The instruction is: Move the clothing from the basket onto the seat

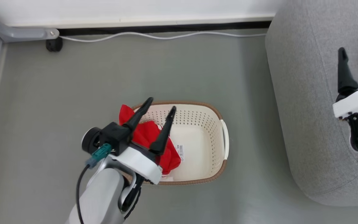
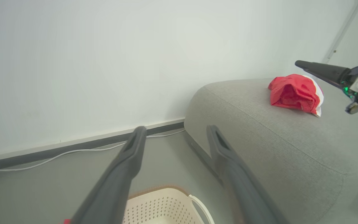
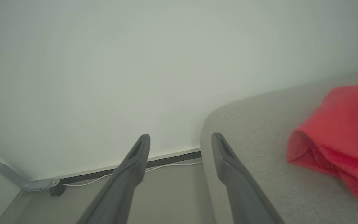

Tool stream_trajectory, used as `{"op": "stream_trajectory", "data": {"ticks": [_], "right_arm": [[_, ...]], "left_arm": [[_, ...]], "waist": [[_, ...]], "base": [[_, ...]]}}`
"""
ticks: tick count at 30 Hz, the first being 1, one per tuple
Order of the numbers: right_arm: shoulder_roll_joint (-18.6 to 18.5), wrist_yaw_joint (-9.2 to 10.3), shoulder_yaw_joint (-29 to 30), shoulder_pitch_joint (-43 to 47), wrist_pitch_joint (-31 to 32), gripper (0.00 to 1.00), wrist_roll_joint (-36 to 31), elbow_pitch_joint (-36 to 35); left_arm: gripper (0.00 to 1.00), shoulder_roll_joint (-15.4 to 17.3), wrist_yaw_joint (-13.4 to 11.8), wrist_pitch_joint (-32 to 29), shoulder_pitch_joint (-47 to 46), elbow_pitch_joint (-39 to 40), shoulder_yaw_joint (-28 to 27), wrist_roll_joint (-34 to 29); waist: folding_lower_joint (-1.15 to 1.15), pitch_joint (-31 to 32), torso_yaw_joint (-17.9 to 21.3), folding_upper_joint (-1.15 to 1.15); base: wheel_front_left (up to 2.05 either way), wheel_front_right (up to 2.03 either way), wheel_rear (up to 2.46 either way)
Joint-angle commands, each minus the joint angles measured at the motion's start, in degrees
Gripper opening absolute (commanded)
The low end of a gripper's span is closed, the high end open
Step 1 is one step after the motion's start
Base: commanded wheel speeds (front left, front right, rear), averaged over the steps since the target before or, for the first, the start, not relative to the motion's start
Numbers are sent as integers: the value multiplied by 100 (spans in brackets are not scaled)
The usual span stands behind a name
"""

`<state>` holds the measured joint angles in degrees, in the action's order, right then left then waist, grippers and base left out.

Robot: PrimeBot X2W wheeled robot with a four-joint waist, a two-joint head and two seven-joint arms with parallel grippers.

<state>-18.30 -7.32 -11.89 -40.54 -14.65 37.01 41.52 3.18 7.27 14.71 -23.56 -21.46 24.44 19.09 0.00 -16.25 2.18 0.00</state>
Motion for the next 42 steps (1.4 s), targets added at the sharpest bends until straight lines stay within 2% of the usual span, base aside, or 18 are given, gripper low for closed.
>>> {"op": "stream_trajectory", "data": {"ticks": [1,10,18,28,42], "right_arm": [[-14,-17,-92,145,-34,100,-50,-188],[235,-17,-168,695,-34,100,-432,-676],[406,-17,109,1321,-35,100,-977,-1203],[690,-17,429,2161,-35,100,-1438,-1820],[1024,-17,577,2920,-35,100,-1842,-2324]], "left_arm": [[100,67,22,29,38,97,-284,-74],[100,8,-12,29,563,57,-1378,-315],[100,-18,-131,29,1027,197,-2052,-648],[100,-28,-276,29,1516,467,-2586,-794],[100,-30,-398,29,1947,705,-2746,-815]], "waist": [[0,159,-80,0],[0,652,-196,0],[0,1013,-272,0],[0,1207,-284,0],[0,1468,-116,0]], "base": [[0,0,0],[0,0,0],[0,0,0],[0,0,0],[0,0,0]]}}
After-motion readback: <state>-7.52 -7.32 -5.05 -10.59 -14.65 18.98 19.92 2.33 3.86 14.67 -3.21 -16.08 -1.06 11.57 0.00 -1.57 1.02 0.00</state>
